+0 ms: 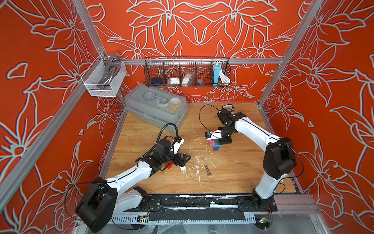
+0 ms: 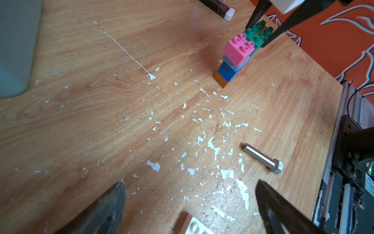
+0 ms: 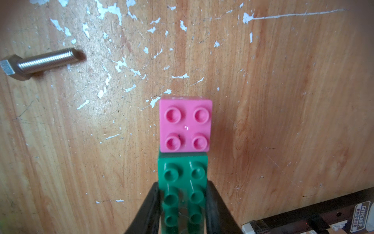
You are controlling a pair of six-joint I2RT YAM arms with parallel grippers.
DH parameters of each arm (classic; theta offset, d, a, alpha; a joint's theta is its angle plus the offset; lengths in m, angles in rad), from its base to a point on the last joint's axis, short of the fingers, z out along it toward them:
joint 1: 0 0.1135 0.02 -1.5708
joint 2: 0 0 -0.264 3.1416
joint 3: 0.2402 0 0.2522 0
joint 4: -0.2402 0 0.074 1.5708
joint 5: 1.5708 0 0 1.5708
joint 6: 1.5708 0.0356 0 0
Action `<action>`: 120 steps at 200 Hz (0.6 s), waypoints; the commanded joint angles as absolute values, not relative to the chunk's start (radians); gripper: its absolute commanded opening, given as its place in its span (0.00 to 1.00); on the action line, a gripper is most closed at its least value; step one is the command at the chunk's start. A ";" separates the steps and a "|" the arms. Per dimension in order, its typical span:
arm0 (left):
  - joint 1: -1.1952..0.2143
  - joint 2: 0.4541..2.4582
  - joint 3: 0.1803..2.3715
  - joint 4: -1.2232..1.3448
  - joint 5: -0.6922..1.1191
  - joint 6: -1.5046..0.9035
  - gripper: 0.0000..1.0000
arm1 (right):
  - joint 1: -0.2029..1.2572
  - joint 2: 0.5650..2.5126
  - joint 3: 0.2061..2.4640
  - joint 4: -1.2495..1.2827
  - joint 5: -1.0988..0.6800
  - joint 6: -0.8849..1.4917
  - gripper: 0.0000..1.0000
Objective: Assemble a spoon with lego
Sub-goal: Assemble the lego brick with the lego brick.
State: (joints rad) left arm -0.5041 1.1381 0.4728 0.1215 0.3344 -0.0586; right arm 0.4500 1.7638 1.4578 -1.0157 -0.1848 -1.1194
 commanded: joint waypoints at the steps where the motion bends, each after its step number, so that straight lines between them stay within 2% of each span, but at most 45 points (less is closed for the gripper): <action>1: -0.510 1.137 0.476 0.123 0.327 -0.038 0.98 | 0.449 1.790 1.453 -1.026 -0.189 -1.100 0.00; 120: -0.511 1.131 0.476 0.115 0.310 -0.034 0.98 | 0.469 1.799 1.374 -1.009 -0.194 -1.084 0.00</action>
